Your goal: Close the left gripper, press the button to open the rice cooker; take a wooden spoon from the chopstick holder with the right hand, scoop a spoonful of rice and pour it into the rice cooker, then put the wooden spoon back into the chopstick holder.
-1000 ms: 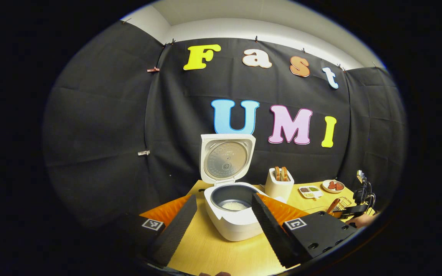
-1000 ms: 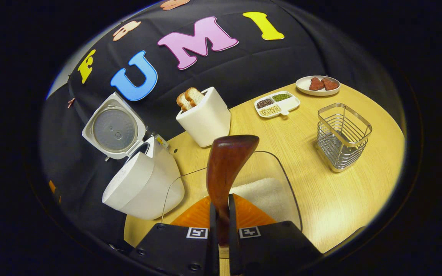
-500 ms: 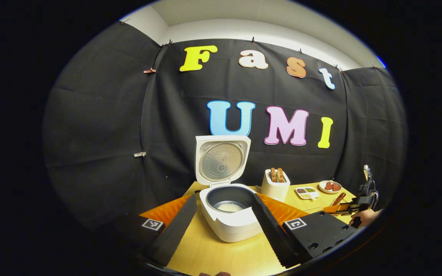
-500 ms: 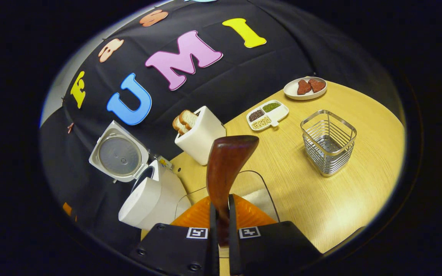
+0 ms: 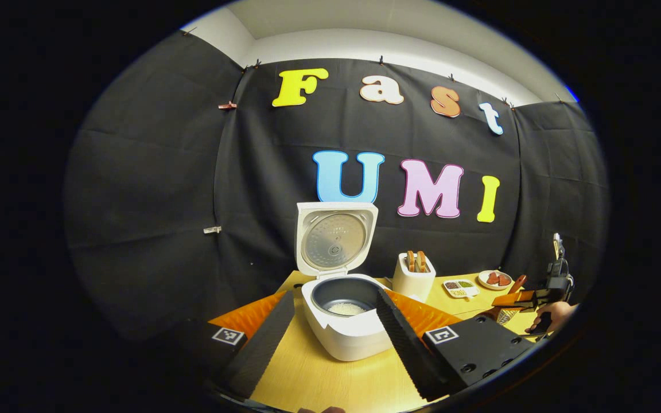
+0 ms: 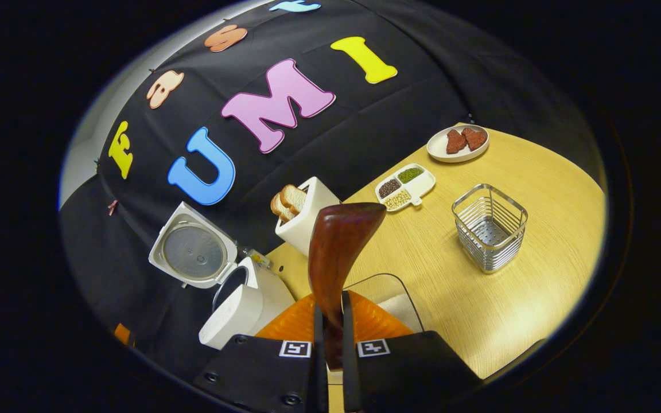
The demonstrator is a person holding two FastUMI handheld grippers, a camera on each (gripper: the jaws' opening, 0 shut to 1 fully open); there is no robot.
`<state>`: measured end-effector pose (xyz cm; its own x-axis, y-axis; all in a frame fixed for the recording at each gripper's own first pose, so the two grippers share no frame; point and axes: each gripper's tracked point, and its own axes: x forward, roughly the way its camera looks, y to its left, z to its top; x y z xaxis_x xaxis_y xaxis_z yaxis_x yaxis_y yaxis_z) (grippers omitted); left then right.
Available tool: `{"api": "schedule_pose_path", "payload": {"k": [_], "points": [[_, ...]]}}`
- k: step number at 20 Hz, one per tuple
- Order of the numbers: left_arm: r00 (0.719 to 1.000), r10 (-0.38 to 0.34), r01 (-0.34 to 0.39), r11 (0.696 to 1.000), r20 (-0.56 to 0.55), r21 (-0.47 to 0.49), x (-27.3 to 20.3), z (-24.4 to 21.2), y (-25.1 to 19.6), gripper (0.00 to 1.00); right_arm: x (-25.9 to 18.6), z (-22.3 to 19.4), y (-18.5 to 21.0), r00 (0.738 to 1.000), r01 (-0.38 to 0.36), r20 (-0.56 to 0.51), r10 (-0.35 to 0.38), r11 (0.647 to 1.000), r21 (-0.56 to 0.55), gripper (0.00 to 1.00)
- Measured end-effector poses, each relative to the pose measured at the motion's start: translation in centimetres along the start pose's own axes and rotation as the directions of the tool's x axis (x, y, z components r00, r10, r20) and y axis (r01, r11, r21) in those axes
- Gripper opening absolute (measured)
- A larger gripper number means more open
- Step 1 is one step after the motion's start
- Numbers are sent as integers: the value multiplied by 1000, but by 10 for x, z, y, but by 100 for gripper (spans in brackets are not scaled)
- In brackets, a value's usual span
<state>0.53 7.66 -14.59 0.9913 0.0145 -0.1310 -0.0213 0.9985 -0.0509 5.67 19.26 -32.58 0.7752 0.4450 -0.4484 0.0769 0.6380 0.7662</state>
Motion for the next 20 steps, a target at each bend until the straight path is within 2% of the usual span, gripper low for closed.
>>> {"api": "schedule_pose_path", "payload": {"k": [7, 12, 16, 20], "points": [[1000, 5, -6, 1000, -7, -11, -1, -3, 7, 99, -11, 30, 41, 997, -55, 46, 54, 998, 25, 14], [1000, 5, -6, 1000, -13, -16, 1, -8, 12, 99, -9, 42, 93, 990, -132, 64, 129, 990, 47, 14], [1000, 14, -14, 1000, -20, -24, 3, -11, 19, 99, 4, 41, 142, 979, -198, 59, 194, 976, 89, 14], [999, 26, -27, 999, -24, -31, 7, -13, 27, 99, 26, 29, 179, 972, -235, 44, 231, 966, 104, 14]]}}
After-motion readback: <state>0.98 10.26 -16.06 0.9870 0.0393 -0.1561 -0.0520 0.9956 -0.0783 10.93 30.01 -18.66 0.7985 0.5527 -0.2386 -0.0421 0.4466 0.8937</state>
